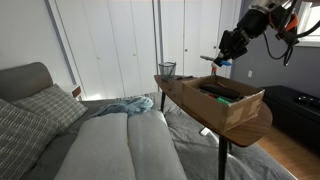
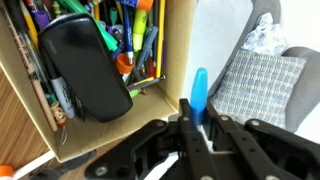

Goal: Put one blue pen from the box in the grey basket.

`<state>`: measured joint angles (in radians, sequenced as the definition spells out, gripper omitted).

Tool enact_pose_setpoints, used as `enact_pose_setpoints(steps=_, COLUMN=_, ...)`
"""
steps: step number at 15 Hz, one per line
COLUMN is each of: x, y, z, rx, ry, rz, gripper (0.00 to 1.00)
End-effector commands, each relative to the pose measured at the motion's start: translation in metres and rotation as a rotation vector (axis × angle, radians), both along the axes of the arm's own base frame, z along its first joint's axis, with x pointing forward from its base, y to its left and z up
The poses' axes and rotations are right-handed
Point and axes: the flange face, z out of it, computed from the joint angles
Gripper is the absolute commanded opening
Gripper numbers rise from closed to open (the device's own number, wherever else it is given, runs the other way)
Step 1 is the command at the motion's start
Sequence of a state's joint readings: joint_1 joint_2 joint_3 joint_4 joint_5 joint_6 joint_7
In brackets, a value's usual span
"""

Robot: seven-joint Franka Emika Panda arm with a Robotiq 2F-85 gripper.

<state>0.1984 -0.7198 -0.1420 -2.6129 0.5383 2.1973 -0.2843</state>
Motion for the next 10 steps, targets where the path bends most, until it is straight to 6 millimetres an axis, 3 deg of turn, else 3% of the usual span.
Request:
enact_pose_setpoints(steps=1, x=-0.001, y=-0.004, z=0.003, rx=0.006, ry=-0.017, rz=0.014, gripper=0.15)
enact_pose_setpoints(steps=2, x=-0.002, y=-0.005, z=0.004, rx=0.008, ry=-0.026, rz=0.021, gripper=0.04)
enact_pose_setpoints(steps=4, x=0.029, y=0.005, z=0.006, rx=0.094, ry=0.001, rz=-0.037, gripper=0.04)
enact_pose_setpoints(steps=10, x=0.127, y=-0.032, z=0.048, rx=0.37, ry=0.059, rz=-0.187, gripper=0.04)
